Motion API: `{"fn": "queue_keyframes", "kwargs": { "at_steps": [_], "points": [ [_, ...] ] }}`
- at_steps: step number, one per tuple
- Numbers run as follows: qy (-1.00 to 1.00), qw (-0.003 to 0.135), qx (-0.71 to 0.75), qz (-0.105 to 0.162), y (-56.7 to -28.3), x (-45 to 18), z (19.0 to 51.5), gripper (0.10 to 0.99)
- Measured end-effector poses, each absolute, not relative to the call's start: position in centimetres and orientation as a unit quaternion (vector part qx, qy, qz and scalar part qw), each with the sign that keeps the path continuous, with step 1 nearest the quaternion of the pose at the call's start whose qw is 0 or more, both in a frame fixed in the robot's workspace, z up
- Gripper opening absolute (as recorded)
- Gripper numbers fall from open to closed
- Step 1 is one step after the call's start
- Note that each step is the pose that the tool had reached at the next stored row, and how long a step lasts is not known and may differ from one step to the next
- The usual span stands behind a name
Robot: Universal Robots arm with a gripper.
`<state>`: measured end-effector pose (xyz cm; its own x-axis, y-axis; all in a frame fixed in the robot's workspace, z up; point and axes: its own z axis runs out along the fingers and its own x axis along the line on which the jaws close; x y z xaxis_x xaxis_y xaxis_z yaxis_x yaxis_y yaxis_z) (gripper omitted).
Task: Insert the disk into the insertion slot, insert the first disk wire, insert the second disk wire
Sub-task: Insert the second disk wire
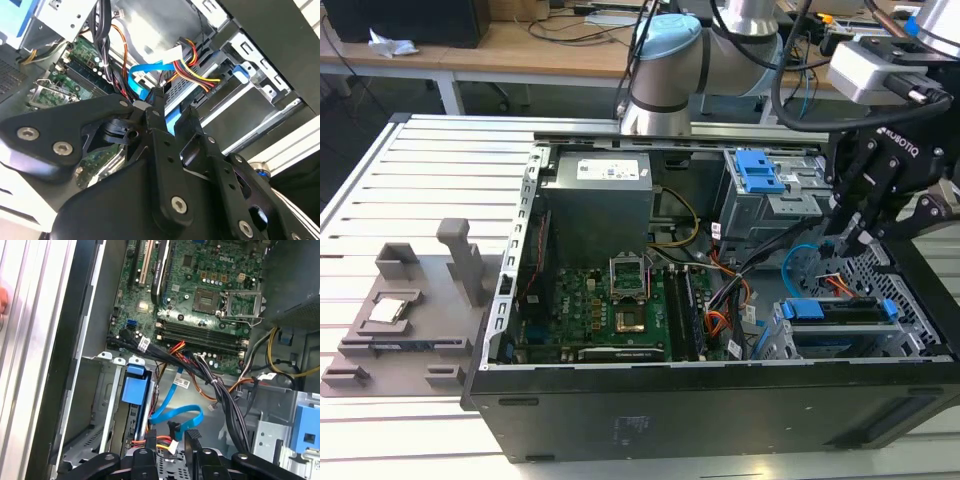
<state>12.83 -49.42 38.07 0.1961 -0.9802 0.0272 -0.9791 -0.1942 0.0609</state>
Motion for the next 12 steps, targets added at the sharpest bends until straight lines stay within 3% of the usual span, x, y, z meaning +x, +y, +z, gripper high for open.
{"fn": "queue_keyframes", "kwargs": {
  "at_steps": [12],
  "points": [
    [-0.611,0.042,0.790,0.001,-49.0,12.0,36.7,0.361]
  ]
}}
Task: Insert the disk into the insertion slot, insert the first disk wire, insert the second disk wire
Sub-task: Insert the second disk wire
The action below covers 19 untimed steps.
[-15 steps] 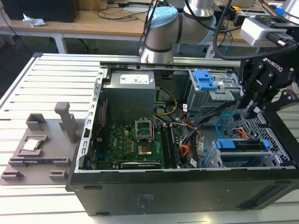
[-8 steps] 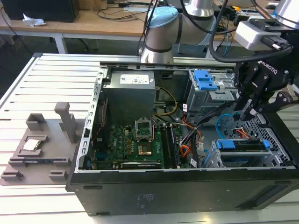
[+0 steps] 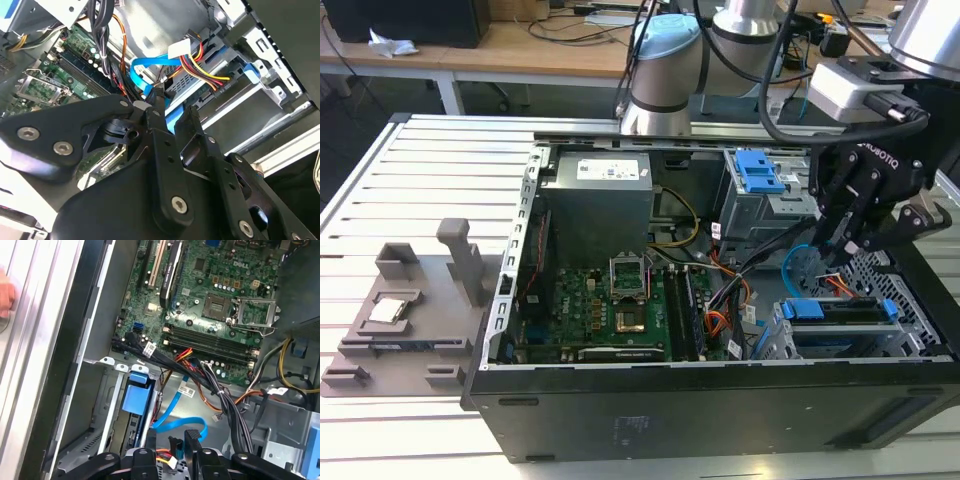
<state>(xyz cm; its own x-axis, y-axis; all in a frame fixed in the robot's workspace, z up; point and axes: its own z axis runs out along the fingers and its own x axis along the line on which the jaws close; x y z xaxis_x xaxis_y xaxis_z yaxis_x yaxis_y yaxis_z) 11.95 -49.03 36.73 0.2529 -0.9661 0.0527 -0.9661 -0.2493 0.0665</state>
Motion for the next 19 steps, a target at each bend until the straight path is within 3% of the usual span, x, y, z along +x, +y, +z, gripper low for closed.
{"fn": "queue_keyframes", "kwargs": {
  "at_steps": [5,6,8,13,19],
  "points": [
    [-0.611,0.043,0.791,0.001,-49.0,11.9,36.7,0.361],
    [-0.610,0.042,0.791,0.001,-49.0,11.9,36.7,0.216],
    [-0.610,0.043,0.791,0.001,-49.0,11.9,36.7,0.165],
    [-0.610,0.042,0.791,0.001,-49.0,11.9,36.7,0.165],
    [-0.610,0.043,0.791,0.001,-51.2,11.9,36.7,0.165]
  ]
}}
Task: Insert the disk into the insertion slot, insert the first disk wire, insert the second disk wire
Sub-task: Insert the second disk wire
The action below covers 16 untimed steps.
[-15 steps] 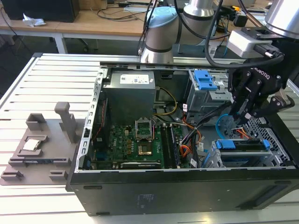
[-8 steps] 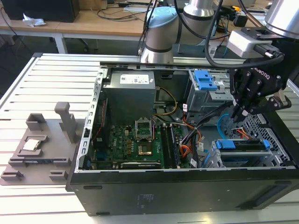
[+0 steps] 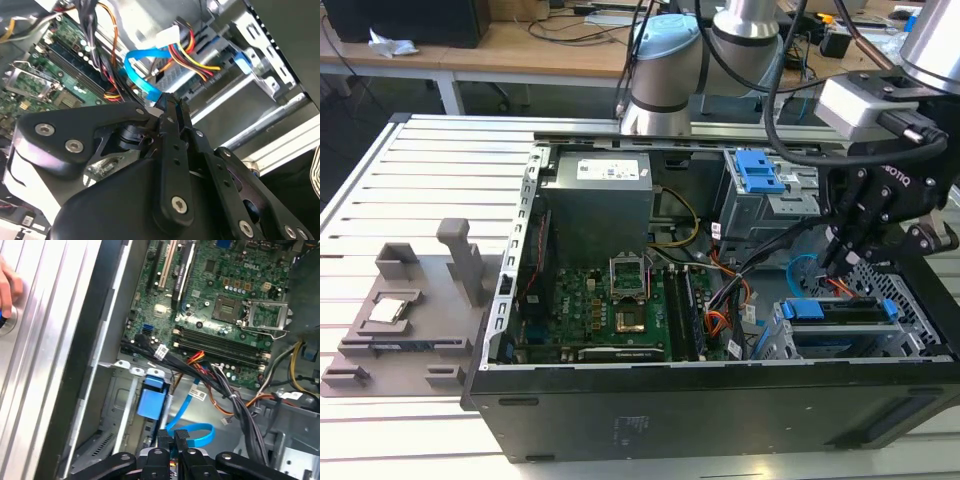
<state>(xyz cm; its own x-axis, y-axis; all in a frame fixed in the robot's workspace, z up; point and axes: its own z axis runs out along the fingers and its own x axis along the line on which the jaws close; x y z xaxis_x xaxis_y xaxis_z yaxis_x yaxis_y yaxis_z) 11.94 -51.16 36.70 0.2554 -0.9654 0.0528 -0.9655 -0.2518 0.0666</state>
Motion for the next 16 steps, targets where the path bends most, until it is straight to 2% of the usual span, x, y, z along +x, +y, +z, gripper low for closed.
{"fn": "queue_keyframes", "kwargs": {
  "at_steps": [3,16],
  "points": [
    [-0.611,0.042,0.791,0.001,-52.00,11.95,36.70,0.165],
    [-0.658,0.042,0.751,-0.002,-52.02,11.97,36.68,0.165]
  ]
}}
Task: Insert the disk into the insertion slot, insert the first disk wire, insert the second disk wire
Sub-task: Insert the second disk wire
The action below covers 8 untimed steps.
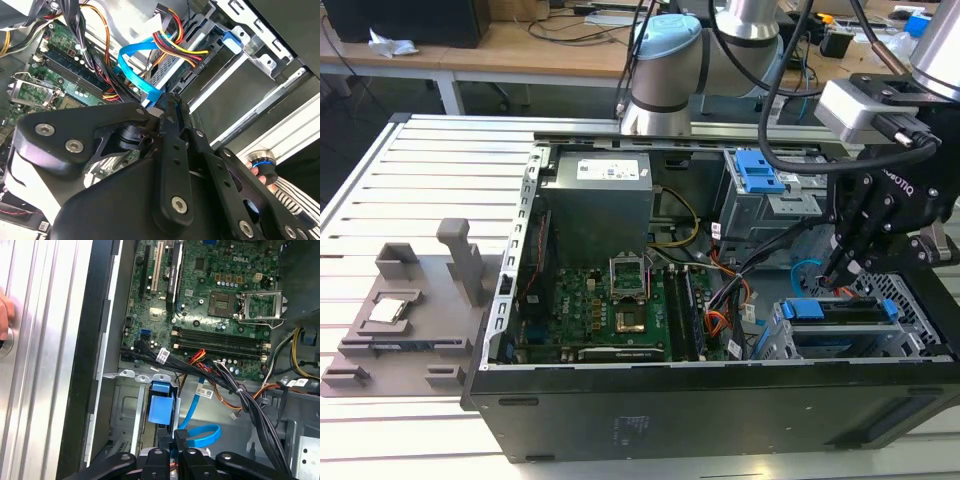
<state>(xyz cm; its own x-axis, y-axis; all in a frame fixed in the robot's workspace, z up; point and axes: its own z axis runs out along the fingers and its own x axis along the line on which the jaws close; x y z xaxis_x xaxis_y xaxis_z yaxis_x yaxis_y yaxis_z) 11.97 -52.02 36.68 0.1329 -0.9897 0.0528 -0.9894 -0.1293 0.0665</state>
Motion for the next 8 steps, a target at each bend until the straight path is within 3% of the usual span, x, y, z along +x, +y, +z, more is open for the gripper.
{"fn": "queue_keyframes", "kwargs": {
  "at_steps": [8],
  "points": [
    [-0.658,0.043,0.751,-0.003,-52.0,14.5,36.7,0.165]
  ]
}}
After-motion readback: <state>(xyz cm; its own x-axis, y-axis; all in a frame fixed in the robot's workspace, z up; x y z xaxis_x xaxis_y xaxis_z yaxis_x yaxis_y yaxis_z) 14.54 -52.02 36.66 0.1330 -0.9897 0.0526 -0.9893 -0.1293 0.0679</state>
